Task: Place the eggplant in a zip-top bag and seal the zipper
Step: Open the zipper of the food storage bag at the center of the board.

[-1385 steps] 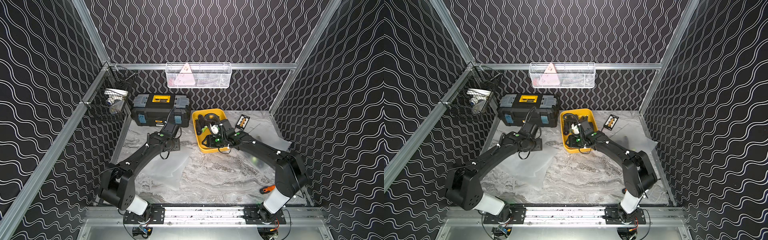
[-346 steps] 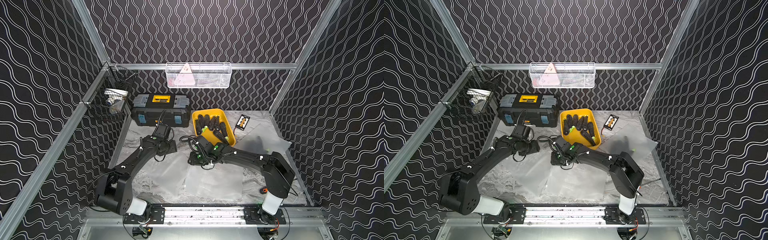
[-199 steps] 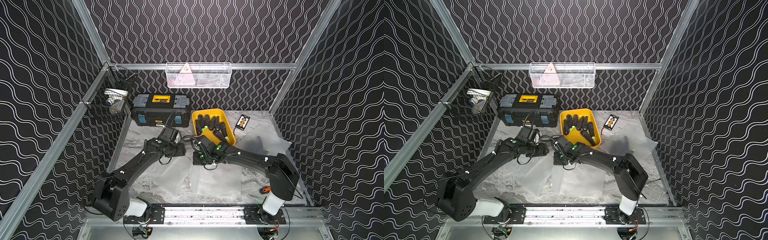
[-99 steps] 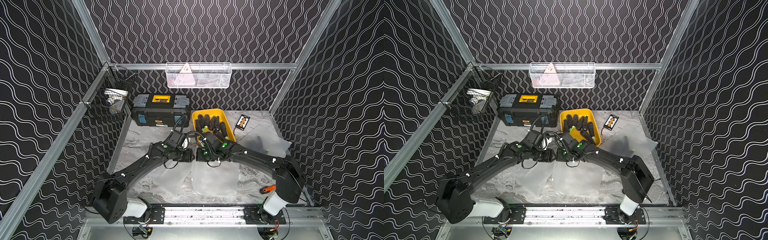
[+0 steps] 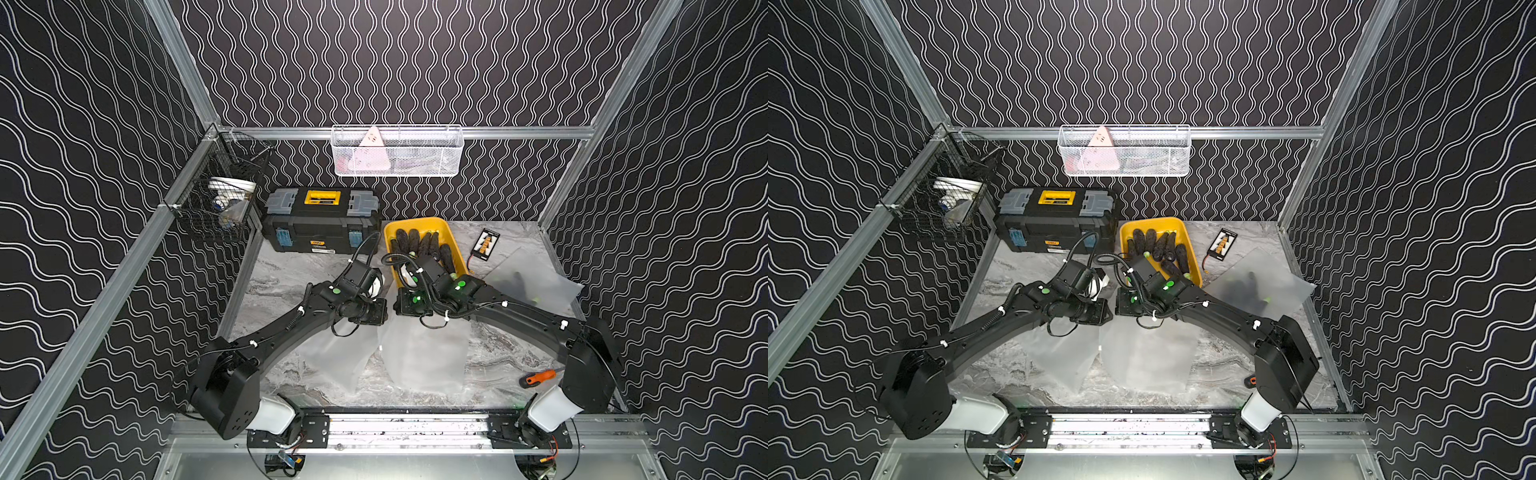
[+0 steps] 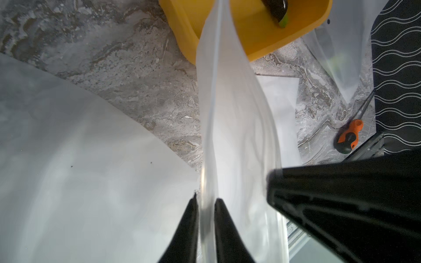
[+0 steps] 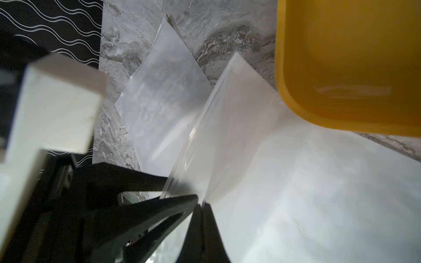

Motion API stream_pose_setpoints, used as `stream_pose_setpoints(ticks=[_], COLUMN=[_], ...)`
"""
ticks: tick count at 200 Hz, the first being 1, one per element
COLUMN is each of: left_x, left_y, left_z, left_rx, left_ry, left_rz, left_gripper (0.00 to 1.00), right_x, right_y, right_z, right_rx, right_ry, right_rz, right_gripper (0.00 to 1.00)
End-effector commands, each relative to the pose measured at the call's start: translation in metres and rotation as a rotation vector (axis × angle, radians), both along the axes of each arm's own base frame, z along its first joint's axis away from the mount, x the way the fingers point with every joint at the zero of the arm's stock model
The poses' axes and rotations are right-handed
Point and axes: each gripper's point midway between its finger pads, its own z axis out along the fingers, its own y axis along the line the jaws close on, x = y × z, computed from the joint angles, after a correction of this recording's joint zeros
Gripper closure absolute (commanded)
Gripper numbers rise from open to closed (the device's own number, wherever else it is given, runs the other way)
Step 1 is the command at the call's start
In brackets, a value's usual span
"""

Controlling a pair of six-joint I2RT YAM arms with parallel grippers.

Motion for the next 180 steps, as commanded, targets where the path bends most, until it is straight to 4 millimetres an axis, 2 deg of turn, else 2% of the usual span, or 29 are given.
stream_pose_setpoints(ticks=[1, 18, 40, 60, 73, 95, 108, 131, 156, 171, 180], left_x=[0.007, 0.013, 0.015, 0.016, 0.019, 0.022, 0.023, 0.028, 0.034, 0.035, 0.033], left_y=[0.013, 0.022, 0.021, 0.016, 0.012, 0.012, 0.01, 0.003, 0.01, 0.015, 0.013], left_z=[0.02, 0.04, 0.064, 0.08, 0.086, 0.083, 0.091, 0.128, 0.172, 0.184, 0.188], left_rx=[0.057, 0.075, 0.05, 0.006, -0.004, 0.011, -0.007, -0.072, -0.08, -0.068, -0.071], left_ry=[-0.062, -0.107, -0.15, -0.169, -0.182, -0.169, -0.181, -0.241, -0.333, -0.354, -0.354], left_rz=[0.011, 0.032, 0.034, 0.028, 0.016, 0.013, 0.015, 0.015, 0.059, 0.064, 0.049], left_gripper=[0.83, 0.86, 0.9, 0.94, 0.93, 0.95, 0.97, 1.0, 1.0, 1.0, 0.91], right_x=[0.002, 0.004, 0.008, 0.013, 0.014, 0.016, 0.018, 0.022, 0.024, 0.024, 0.025], right_y=[-0.009, -0.018, -0.029, -0.032, -0.029, -0.023, -0.018, -0.006, 0.009, 0.014, 0.017], right_z=[0.009, 0.013, 0.02, 0.038, 0.055, 0.076, 0.085, 0.112, 0.143, 0.156, 0.161], right_rx=[-0.009, -0.019, -0.018, 0.02, 0.045, 0.084, 0.106, 0.169, 0.232, 0.248, 0.253], right_ry=[-0.021, -0.027, -0.039, -0.066, -0.095, -0.122, -0.132, -0.165, -0.214, -0.238, -0.249], right_rz=[0.008, 0.001, -0.011, -0.018, -0.007, 0.015, 0.023, 0.045, 0.08, 0.095, 0.099], right_gripper=[1.0, 1.0, 1.0, 1.0, 1.0, 1.0, 1.0, 1.0, 1.0, 1.0, 1.0])
